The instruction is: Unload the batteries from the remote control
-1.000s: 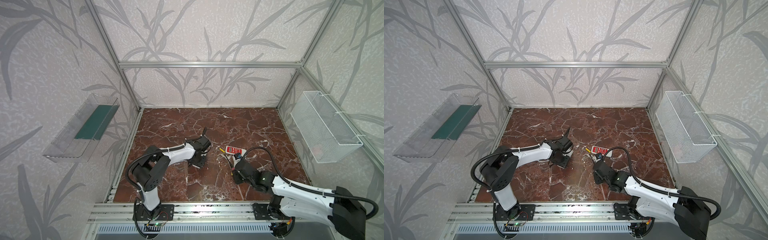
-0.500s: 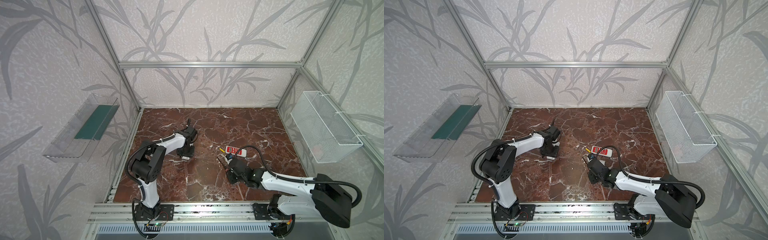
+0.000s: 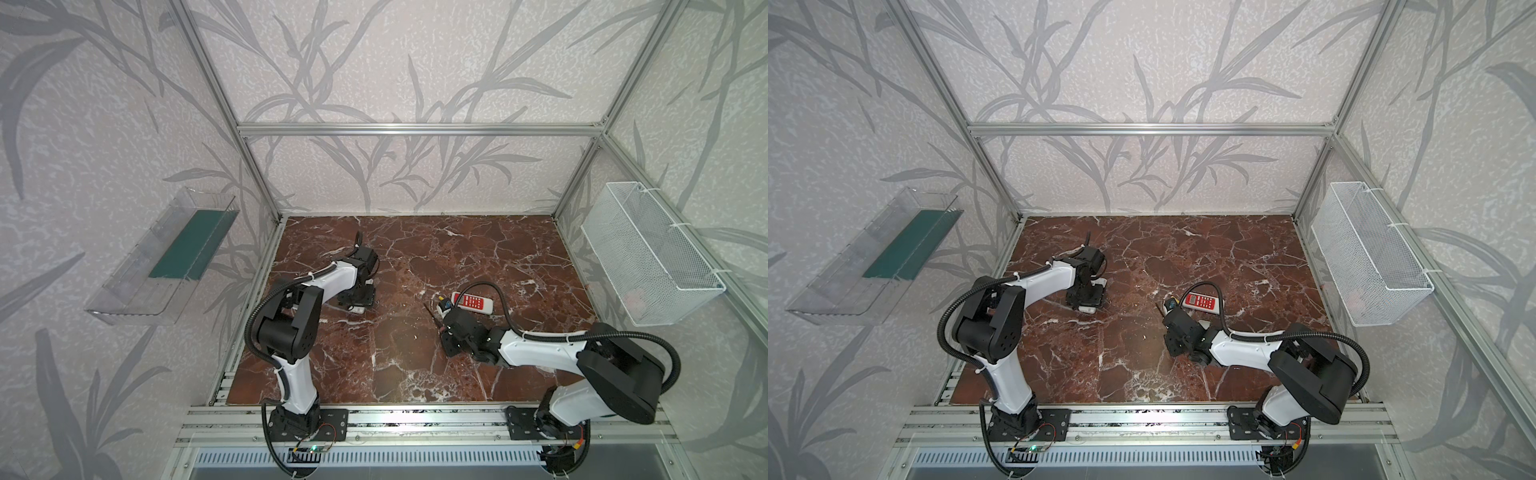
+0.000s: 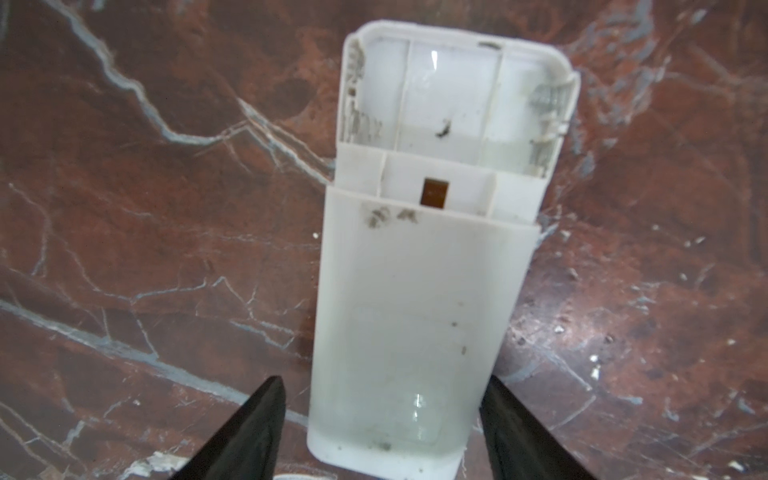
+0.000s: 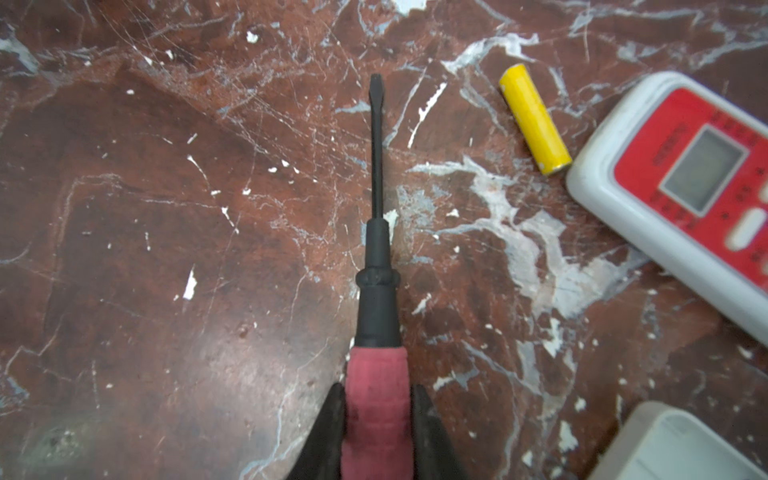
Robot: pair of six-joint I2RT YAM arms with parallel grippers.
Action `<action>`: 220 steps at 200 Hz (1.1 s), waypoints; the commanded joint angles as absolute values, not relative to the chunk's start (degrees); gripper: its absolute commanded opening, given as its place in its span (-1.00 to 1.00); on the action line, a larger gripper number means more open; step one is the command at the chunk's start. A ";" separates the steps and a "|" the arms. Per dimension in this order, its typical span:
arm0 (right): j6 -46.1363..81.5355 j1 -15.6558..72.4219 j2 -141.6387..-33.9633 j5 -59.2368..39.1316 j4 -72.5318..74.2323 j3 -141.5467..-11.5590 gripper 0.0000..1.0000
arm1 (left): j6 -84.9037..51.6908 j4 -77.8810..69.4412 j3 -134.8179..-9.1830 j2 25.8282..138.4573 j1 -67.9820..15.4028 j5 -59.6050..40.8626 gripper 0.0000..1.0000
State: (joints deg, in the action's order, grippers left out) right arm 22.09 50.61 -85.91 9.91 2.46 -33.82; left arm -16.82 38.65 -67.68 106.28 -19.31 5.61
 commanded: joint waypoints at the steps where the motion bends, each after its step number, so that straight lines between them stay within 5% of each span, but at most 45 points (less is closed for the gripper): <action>1: 20.53 50.32 -87.51 9.07 0.60 -35.31 -0.37 | -17.03 39.73 -66.28 107.33 -19.34 5.87 0.68; 31: 19.38 50.27 -87.63 8.79 -0.39 -36.18 -0.07 | -16.96 39.75 -66.01 105.81 -19.34 5.73 0.99; 91: 14.77 49.14 -83.46 7.77 -4.49 -39.45 0.19 | -16.53 42.31 -69.71 100.91 -19.34 5.97 0.99; 164: 6.35 43.50 -75.07 3.65 -8.23 -41.87 0.25 | -17.48 41.95 -68.77 91.17 -19.75 0.88 0.99; 220: -5.06 30.75 -74.87 -3.43 -11.65 -43.83 0.21 | -18.98 36.46 -60.83 84.32 -23.51 -7.97 0.99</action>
State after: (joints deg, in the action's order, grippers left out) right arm 2.35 35.51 -75.57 0.80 -8.29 -41.76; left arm -17.63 38.20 -63.99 86.87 -21.50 -3.73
